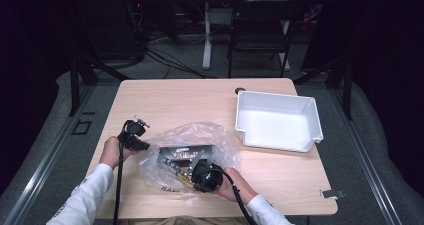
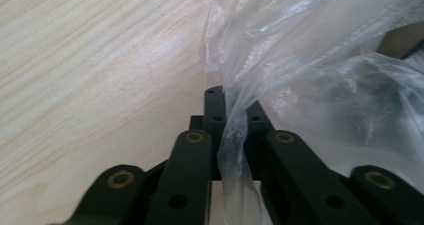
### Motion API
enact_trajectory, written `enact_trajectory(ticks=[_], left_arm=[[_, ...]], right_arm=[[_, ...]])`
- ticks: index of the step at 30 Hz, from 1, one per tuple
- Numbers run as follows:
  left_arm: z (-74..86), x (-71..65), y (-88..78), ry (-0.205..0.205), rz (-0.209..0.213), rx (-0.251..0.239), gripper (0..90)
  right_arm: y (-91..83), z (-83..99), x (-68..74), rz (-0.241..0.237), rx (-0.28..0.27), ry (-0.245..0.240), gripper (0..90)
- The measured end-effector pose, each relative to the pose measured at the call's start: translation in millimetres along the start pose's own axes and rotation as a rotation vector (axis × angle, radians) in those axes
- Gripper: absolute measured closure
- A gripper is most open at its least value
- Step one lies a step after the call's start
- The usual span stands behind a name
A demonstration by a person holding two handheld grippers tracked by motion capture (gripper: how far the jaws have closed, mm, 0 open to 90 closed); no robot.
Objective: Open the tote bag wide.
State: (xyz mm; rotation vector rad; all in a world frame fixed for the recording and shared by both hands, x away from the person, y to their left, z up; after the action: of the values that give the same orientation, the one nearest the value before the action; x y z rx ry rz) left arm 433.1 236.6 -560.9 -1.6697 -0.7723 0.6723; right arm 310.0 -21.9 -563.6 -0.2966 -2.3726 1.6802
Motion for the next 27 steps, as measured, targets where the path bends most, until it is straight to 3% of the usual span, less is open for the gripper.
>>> enact_trajectory(ticks=[2,3,6,11,15,20,23,27], left_arm=[[-2.0,0.2,-0.8,-0.004,0.005,0.007,72.0],[-2.2,-0.6,-3.3,-0.007,0.013,-0.008,64.3],[-2.1,-1.5,-19.3,-0.015,0.028,-0.041,51.8],[1.1,-5.6,-44.5,-0.005,0.053,-0.092,42.4],[3.6,-10.2,-58.3,0.010,0.072,-0.101,39.3],[4.9,-14.3,-61.0,0.047,0.101,-0.062,33.8],[4.5,-17.0,-65.2,0.058,0.103,-0.086,27.2],[4.0,-25.8,-77.9,0.092,0.126,-0.119,26.0]], right_arm=[[0.9,-1.7,0.8,-0.003,0.001,0.002,89.7],[-0.1,-2.7,0.4,-0.001,-0.011,0.003,84.6],[-6.6,-4.1,-1.6,-0.010,-0.051,0.016,77.5],[-19.1,-4.7,-5.5,-0.008,-0.102,0.047,68.7],[-25.1,-4.6,-6.6,0.004,-0.131,0.059,64.0],[-28.1,-5.5,-9.3,0.022,-0.154,0.082,61.8],[-28.6,-5.9,-10.3,0.038,-0.168,0.092,61.7],[-30.3,-6.3,-12.1,0.051,-0.172,0.090,60.2]])
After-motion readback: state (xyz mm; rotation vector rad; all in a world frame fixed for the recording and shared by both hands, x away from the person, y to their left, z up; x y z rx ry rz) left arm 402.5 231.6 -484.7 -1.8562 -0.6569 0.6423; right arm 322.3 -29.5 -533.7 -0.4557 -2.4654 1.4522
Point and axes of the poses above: each handheld gripper's, and its own axes: y roughly forward along the jaws, z roughly out of its underside, x roughly to its left, the point moved 2 cm from there along y, roughly forward along the jaws, and after that the axes turned 7 degrees about x, right-handed, at the moved point
